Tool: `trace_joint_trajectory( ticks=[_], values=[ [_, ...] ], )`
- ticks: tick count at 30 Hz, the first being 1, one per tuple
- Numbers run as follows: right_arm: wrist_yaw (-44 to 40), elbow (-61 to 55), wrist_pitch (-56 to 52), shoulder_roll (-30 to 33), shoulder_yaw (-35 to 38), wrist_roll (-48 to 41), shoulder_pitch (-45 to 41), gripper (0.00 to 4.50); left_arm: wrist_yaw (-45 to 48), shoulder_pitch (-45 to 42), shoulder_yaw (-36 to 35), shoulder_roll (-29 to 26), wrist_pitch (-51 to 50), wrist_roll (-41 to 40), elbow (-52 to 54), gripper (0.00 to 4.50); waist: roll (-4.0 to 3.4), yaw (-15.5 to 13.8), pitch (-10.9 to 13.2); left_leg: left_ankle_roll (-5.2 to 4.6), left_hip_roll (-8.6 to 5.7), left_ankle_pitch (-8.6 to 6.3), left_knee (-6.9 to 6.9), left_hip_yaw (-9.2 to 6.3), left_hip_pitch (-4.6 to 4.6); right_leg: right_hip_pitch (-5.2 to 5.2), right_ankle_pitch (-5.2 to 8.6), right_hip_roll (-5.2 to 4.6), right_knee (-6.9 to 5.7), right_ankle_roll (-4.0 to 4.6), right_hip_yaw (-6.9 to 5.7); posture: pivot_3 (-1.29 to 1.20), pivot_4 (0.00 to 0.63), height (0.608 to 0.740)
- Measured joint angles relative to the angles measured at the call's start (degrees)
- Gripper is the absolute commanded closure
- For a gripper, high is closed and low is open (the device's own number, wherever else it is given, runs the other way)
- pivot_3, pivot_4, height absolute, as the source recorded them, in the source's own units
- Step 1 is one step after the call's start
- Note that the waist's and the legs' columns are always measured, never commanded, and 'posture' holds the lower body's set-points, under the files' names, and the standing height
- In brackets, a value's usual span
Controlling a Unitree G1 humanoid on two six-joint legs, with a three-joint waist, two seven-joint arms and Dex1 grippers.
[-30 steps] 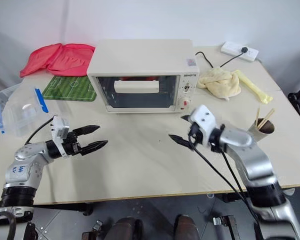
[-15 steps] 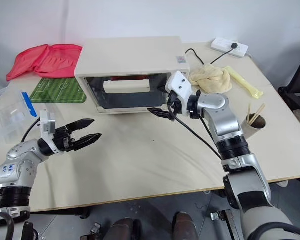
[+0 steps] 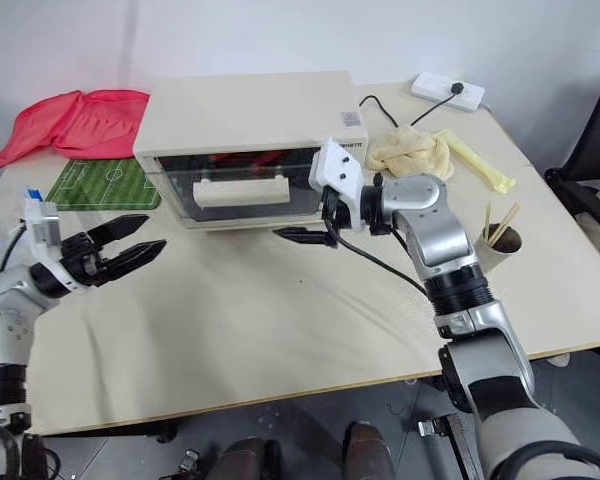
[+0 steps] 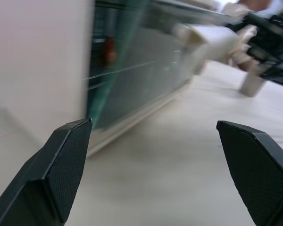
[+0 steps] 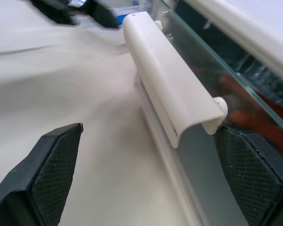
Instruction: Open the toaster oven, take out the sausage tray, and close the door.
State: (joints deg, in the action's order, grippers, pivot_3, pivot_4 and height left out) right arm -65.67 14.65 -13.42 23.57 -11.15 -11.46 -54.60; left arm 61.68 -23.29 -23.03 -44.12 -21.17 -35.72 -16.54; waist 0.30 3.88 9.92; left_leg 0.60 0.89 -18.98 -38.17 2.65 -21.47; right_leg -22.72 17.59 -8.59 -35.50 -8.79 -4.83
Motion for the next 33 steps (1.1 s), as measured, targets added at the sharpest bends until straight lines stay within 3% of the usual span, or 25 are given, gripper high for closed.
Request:
trace_joint_trajectory(
  ticks=[1, 4, 9, 17, 24, 33],
  values=[
    [0.23, -0.99, -0.53, 0.13, 0.00, 0.07, 0.35, 0.04, 0.65, -0.82, -0.13, -0.78, 0.00, 0.00, -1.02, 0.00, 0.02, -0.06, 0.01, 0.00, 0.00, 0.00, -0.01, 0.01, 0.00, 0.00, 0.00, 0.00, 0.00, 0.00, 0.00, 0.00, 0.150, 0.740],
    [0.81, -3.28, -0.83, 0.47, 0.12, 0.27, 2.19, 0.00, 4.05, -4.74, -1.05, -3.22, 0.91, -0.31, -5.62, 0.59, 0.05, -0.25, 0.03, 0.00, 0.00, 0.00, -0.02, 0.03, 0.00, 0.00, 0.00, 0.00, -0.01, 0.00, -0.03, 0.00, 0.150, 0.740],
    [1.41, -5.19, -1.03, 0.53, 0.06, 0.87, 3.44, 0.00, 9.20, -12.73, -2.54, -6.46, 3.01, -0.36, -13.74, 2.19, 0.07, -0.29, 0.04, 0.01, 0.00, -0.01, 0.01, 0.15, 0.06, -0.02, 0.00, -0.01, -0.01, 0.00, -0.11, 0.00, 0.150, 0.740],
    [2.86, -9.09, -3.20, 0.87, 0.10, 1.10, 5.81, 0.00, 18.29, -22.14, 4.75, -5.96, 4.15, 3.84, -23.82, 4.46, 0.10, -0.52, 0.05, 0.00, 0.00, -0.01, -0.01, 0.19, 0.05, -0.04, 0.00, -0.03, -0.07, 0.00, -0.22, 0.00, 0.150, 0.740],
    [4.07, -13.25, -5.71, 1.96, 0.24, 1.03, 7.79, 0.00, 19.20, -28.13, 8.75, -1.16, 8.12, 8.54, -31.71, 4.46, 0.13, -0.59, 0.06, 0.00, 0.00, -0.02, 0.00, 0.18, 0.05, -0.06, 0.00, -0.06, -0.09, 0.00, -0.34, 0.00, 0.150, 0.740],
    [5.07, -16.96, -7.07, 6.84, -0.36, 1.90, 9.34, 0.00, 20.67, -30.49, 10.65, 1.53, 9.03, 10.78, -34.18, 4.46, 0.22, -1.57, 0.10, -0.06, -0.04, -0.05, -0.19, 0.18, 0.01, 0.00, 0.00, -0.15, -0.09, 0.00, -0.38, 0.00, 0.150, 0.740]
  ],
)
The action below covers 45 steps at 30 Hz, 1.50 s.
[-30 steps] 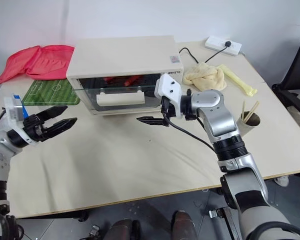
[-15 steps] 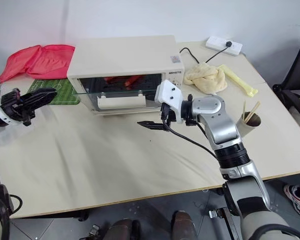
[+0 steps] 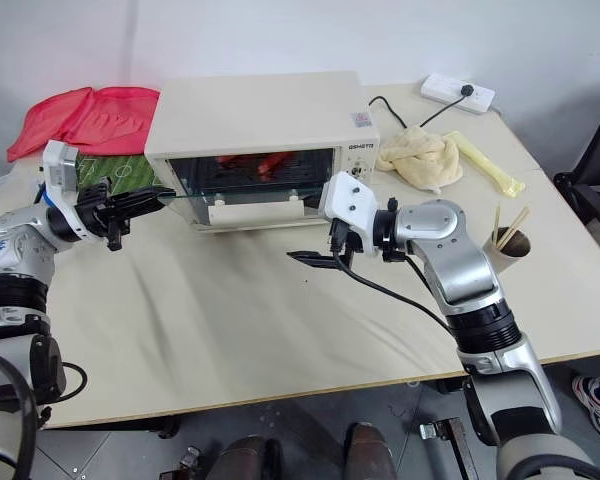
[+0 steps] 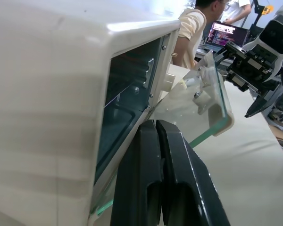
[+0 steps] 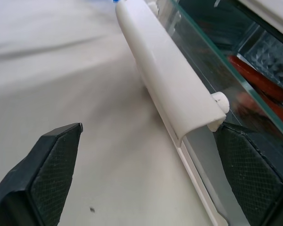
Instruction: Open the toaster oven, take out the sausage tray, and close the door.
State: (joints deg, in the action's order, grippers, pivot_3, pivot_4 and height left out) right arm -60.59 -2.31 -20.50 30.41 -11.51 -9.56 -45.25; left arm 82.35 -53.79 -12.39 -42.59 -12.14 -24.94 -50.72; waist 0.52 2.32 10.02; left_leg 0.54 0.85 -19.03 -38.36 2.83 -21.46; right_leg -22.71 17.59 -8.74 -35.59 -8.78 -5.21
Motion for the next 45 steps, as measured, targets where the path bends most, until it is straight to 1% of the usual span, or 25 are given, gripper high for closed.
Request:
trace_joint_trajectory(
  ticks=[4, 14, 18, 20, 24, 27, 32, 35, 38, 42, 45],
  values=[
    [0.27, 0.51, -2.15, 2.29, -0.29, 1.18, 1.54, 0.00, 0.46, 0.00, -0.11, 0.02, -0.08, 0.27, -0.04, 4.46, 0.11, -0.85, 0.06, -0.08, 0.01, -0.05, -0.31, -0.03, -0.10, 0.08, 0.00, 0.00, 0.00, 0.00, -0.03, 0.00, 0.150, 0.740],
    [2.13, 0.36, -7.27, 4.65, -2.77, 4.83, 2.14, 0.00, 1.72, 0.01, 0.16, 1.58, -0.58, 0.39, 0.32, 4.46, 0.14, -0.70, 0.09, -0.13, 0.02, -0.09, -0.50, -0.01, -0.19, 0.04, 0.00, 0.00, -0.01, 0.01, -0.03, 0.00, 0.150, 0.740],
    [0.46, -1.96, -8.41, 7.19, -2.84, 4.27, 4.26, 0.00, 2.19, 0.02, 0.49, 2.69, -0.82, 0.49, 0.55, 4.46, 0.17, -0.87, 0.11, -0.15, 0.01, -0.11, -0.54, -0.01, -0.21, 0.05, 0.00, -0.01, -0.01, 0.01, -0.03, 0.00, 0.150, 0.740],
    [0.86, -2.10, -8.26, 7.28, -2.26, 3.99, 4.26, 0.00, 2.14, 0.02, 0.68, 3.55, -0.81, 0.60, 0.54, 4.46, 0.21, -0.75, 0.13, -0.15, 0.02, -0.11, -0.58, 0.00, -0.22, 0.05, 0.00, -0.01, -0.01, 0.01, -0.03, 0.00, 0.150, 0.740],
    [4.15, 1.34, -5.40, 4.92, 0.23, 3.91, 1.56, 0.00, 1.52, 0.01, 0.51, 3.73, -0.81, 0.60, 0.50, 4.46, 0.22, -0.33, 0.14, -0.15, 0.04, -0.11, -0.58, 0.04, -0.20, 0.03, 0.00, 0.00, -0.03, 0.02, -0.03, 0.00, 0.150, 0.740],
    [4.52, 5.41, -2.73, 2.22, 0.67, 3.39, -1.88, 0.00, 0.98, 0.02, 0.32, 3.57, -0.81, 0.62, 0.47, 4.46, 0.21, -0.29, 0.14, -0.15, 0.05, -0.11, -0.56, 0.04, -0.20, 0.00, 0.00, 0.00, -0.06, 0.02, -0.03, 0.00, 0.150, 0.740],
    [1.48, 12.29, 1.06, -1.23, 0.41, 2.31, -7.68, 0.00, 0.10, 0.25, -1.19, 2.03, -1.07, 0.36, 0.57, 4.46, 0.24, -0.24, 0.15, -0.14, 0.05, -0.11, -0.57, 0.02, -0.21, 0.00, 0.00, -0.01, -0.06, 0.02, -0.05, 0.00, 0.150, 0.740],
    [-0.34, 18.63, 5.02, -4.13, -0.39, 2.40, -12.10, 0.00, -1.08, 0.91, -3.66, 0.50, -1.44, -0.61, 1.26, 4.46, 0.23, 0.10, 0.15, -0.14, 0.05, -0.11, -0.58, 0.01, -0.21, 0.00, 0.00, -0.01, -0.08, 0.02, -0.05, 0.00, 0.150, 0.740],
    [-1.33, 23.28, 7.14, -6.24, -1.02, 2.70, -14.74, 0.00, -2.90, 1.82, -5.65, -0.71, -1.73, -1.14, 2.64, 4.46, 0.23, 0.66, 0.16, -0.14, 0.06, -0.12, -0.57, -0.10, -0.21, 0.01, 0.00, -0.01, -0.15, 0.02, -0.10, 0.00, 0.150, 0.740],
    [-4.15, 23.55, 7.47, -7.06, -1.01, 1.60, -14.85, 0.00, -4.66, 3.56, -7.48, -2.49, -2.26, -1.78, 3.04, 4.46, 0.22, 1.22, 0.17, -0.10, 0.08, -0.14, -0.52, -0.19, -0.21, -0.01, 0.00, -0.01, -0.18, 0.02, -0.27, 0.00, 0.150, 0.740],
    [-6.90, 19.83, 5.73, -6.27, -1.15, 0.66, -13.42, 0.00, -5.24, 3.82, -7.98, -3.02, -2.64, -1.86, 3.07, 4.46, 0.20, 1.71, 0.18, -0.07, 0.12, -0.15, -0.47, -0.21, -0.21, -0.03, 0.00, -0.01, -0.19, 0.02, -0.44, 0.00, 0.150, 0.740]
  ],
)
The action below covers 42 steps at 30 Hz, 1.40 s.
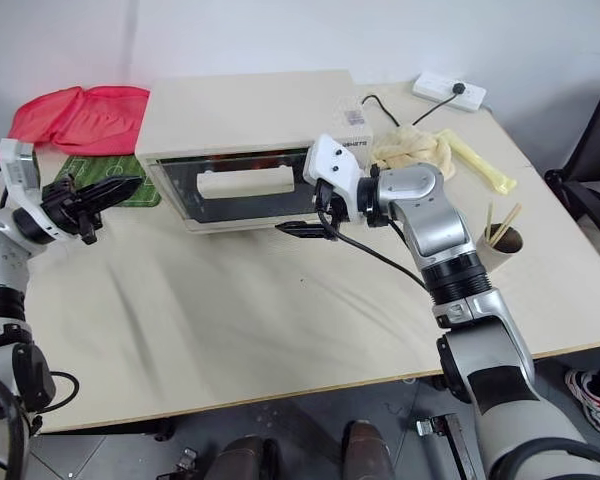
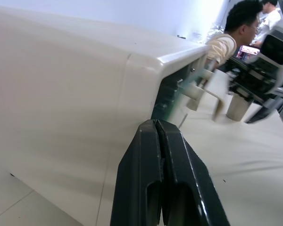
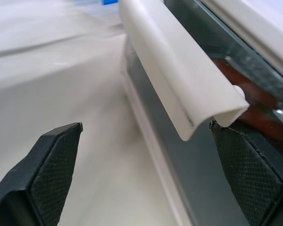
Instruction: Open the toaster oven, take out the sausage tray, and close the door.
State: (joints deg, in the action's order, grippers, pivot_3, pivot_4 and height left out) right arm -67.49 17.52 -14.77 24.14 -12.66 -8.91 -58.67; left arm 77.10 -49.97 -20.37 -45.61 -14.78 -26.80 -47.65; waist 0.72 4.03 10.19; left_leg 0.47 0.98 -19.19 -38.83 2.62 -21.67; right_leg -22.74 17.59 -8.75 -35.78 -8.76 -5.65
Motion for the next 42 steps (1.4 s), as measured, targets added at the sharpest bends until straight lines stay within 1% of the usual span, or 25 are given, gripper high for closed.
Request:
trace_joint_trajectory(
  ticks=[3, 6, 13, 18, 21, 26, 32, 34, 38, 42],
  values=[
    [-1.96, -4.83, -1.26, 1.05, -0.59, -0.66, 2.77, 0.00, -0.17, 0.00, -0.04, -0.21, -0.95, -0.02, 0.27, 4.46, 0.00, 0.60, 0.00, 0.07, 0.02, -0.04, 0.02, -0.05, 0.00, 0.00, 0.00, -0.01, -0.03, 0.00, -0.15, 0.00, 0.150, 0.740],
    [-2.42, -8.75, -2.11, 1.65, -1.03, -0.76, 4.87, 0.00, 0.20, 0.00, 0.59, -0.05, -2.69, -0.02, 1.74, 4.46, 0.00, 0.59, 0.00, 0.08, 0.03, -0.05, -0.01, -0.11, 0.00, 0.00, 0.00, -0.02, -0.07, 0.00, -0.21, 0.00, 0.150, 0.740],
    [-0.05, -14.29, -4.53, 1.99, -2.01, -0.28, 8.05, 0.00, 2.18, -0.07, 4.34, 1.83, -5.60, 0.23, 3.42, 4.46, 0.00, 0.57, 0.00, 0.09, 0.02, -0.05, -0.05, -0.11, 0.00, 0.03, 0.00, -0.04, -0.10, 0.00, -0.22, 0.00, 0.150, 0.740],
    [1.66, -17.08, -6.64, 2.30, -2.29, -0.12, 9.77, 0.00, 2.62, -0.68, 5.84, 2.38, -5.44, 0.66, 3.06, 4.46, 0.00, 0.30, 0.00, 0.09, 0.01, -0.05, -0.08, -0.11, 0.00, 0.03, 0.00, -0.05, -0.10, 0.00, -0.22, 0.00, 0.150, 0.740],
    [2.04, -19.33, -8.20, 3.81, -2.28, -0.24, 10.59, 0.00, 3.08, -1.33, 6.58, 2.85, -5.05, 1.00, 2.16, 4.46, 0.00, -0.03, 0.00, 0.09, 0.00, -0.06, -0.09, -0.10, 0.00, 0.04, 0.00, -0.05, -0.10, 0.00, -0.22, 0.00, 0.150, 0.740],
    [1.72, -23.11, -10.19, 8.93, -2.27, -0.21, 13.81, 0.00, 3.83, -1.54, 7.83, 3.34, -4.34, 1.61, 1.52, 4.46, 0.01, -1.04, 0.00, 0.08, 0.00, -0.06, -0.16, -0.06, 0.00, 0.05, 0.00, -0.06, -0.09, 0.00, -0.21, 0.00, 0.150, 0.740],
    [0.88, -24.47, -11.76, 14.93, -2.31, 0.02, 18.32, 0.00, 4.49, -1.54, 8.02, 3.33, -3.86, 1.98, 0.85, 4.46, 0.02, -2.33, 0.01, 0.05, -0.01, -0.08, -0.27, 0.06, 0.00, 0.07, 0.00, -0.08, -0.07, 0.03, -0.18, 0.00, 0.150, 0.740],
    [0.11, -25.92, -12.01, 17.74, -2.31, 0.09, 19.85, 0.00, 4.99, -1.54, 8.23, 3.43, -3.85, 2.21, 0.68, 4.46, 0.03, -2.54, 0.01, 0.04, -0.01, -0.09, -0.27, 0.06, 0.00, 0.08, 0.01, -0.08, -0.06, 0.03, -0.19, 0.00, 0.150, 0.740],
    [-3.32, -28.17, -11.70, 26.27, -2.01, 0.46, 25.73, 0.00, 6.36, -1.02, 9.71, 3.63, -3.89, 2.70, 0.90, 4.46, 0.04, -3.45, 0.02, -0.08, -0.05, -0.16, -0.28, 0.20, -0.02, 0.10, 0.01, -0.15, 0.06, 0.03, -0.20, 0.00, 0.150, 0.740],
    [-4.54, -28.28, -11.71, 31.56, 1.92, -0.35, 26.55, 0.00, 7.61, 0.25, 12.63, 4.31, -3.92, 4.44, 2.56, 4.46, 0.04, -3.84, 0.02, -0.08, -0.05, -0.16, -0.33, 0.30, -0.01, 0.11, 0.00, -0.17, 0.12, 0.04, -0.18, 0.00, 0.150, 0.740]
  ],
)
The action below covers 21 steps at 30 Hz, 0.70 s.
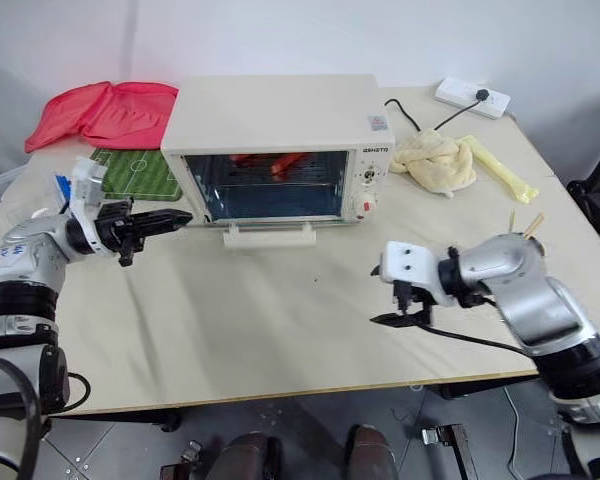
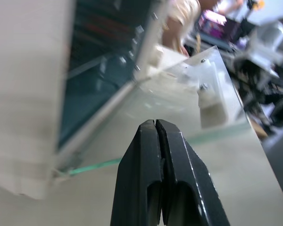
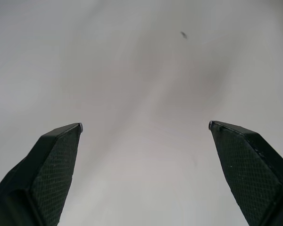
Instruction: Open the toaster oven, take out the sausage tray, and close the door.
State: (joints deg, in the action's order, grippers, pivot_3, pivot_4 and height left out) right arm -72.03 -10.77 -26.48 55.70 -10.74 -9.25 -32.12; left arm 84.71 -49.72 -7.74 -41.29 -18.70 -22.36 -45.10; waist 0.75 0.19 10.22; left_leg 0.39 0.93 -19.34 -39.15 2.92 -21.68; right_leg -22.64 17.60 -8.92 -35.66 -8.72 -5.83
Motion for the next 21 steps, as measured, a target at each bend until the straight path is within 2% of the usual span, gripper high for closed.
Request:
trace_joint_trajectory(
  ticks=[3, 8, 13, 15, 21],
  values=[
    [0.00, -0.01, -0.06, 2.34, 3.12, -0.37, -0.67, 0.00, 0.52, 1.65, 2.05, 0.05, 0.00, 1.30, 0.34, 4.46, 0.00, -0.03, 0.00, 0.00, 0.01, 0.00, 0.00, 0.00, 0.00, 0.00, 0.01, 0.00, 0.01, 0.03, -0.01, 0.00, 0.150, 0.740],
    [1.83, -0.60, -1.21, 1.77, 3.87, -0.32, -3.58, 0.00, 1.04, 3.03, 4.14, 0.08, 0.04, 2.81, 2.76, 4.46, 0.00, 0.09, 0.00, 0.00, 0.01, 0.00, 0.01, 0.02, 0.00, -0.01, 0.02, 0.00, 0.01, 0.04, 0.00, 0.00, 0.150, 0.740],
    [7.69, -2.71, -2.42, -5.90, 1.19, 0.68, -8.84, 0.00, 1.09, 5.63, 6.81, -0.01, 0.13, 5.25, 4.73, 4.46, 0.00, 0.11, 0.00, 0.00, 0.02, 0.00, 0.01, 0.01, 0.00, -0.02, 0.02, 0.00, -0.01, 0.07, -0.02, 0.00, 0.150, 0.740],
    [11.34, -1.85, -1.93, -10.84, -1.09, 3.25, -10.73, 0.00, 0.94, 7.63, 6.98, -0.35, 0.25, 5.95, 6.10, 4.46, 0.00, 0.15, 0.00, 0.00, 0.02, 0.00, 0.01, 0.04, 0.00, -0.03, 0.02, -0.01, 0.00, 0.08, -0.02, 0.00, 0.150, 0.740],
    [21.86, 7.47, 4.63, -22.87, -9.68, 13.13, -15.50, 0.00, -1.64, 10.73, 5.86, 0.10, 1.09, 5.44, 10.99, 4.46, 0.00, 0.10, 0.00, 0.00, 0.00, 0.00, -0.02, -0.01, 0.00, -0.04, 0.02, -0.06, -0.09, 0.08, -0.04, 0.00, 0.150, 0.740]
  ],
)
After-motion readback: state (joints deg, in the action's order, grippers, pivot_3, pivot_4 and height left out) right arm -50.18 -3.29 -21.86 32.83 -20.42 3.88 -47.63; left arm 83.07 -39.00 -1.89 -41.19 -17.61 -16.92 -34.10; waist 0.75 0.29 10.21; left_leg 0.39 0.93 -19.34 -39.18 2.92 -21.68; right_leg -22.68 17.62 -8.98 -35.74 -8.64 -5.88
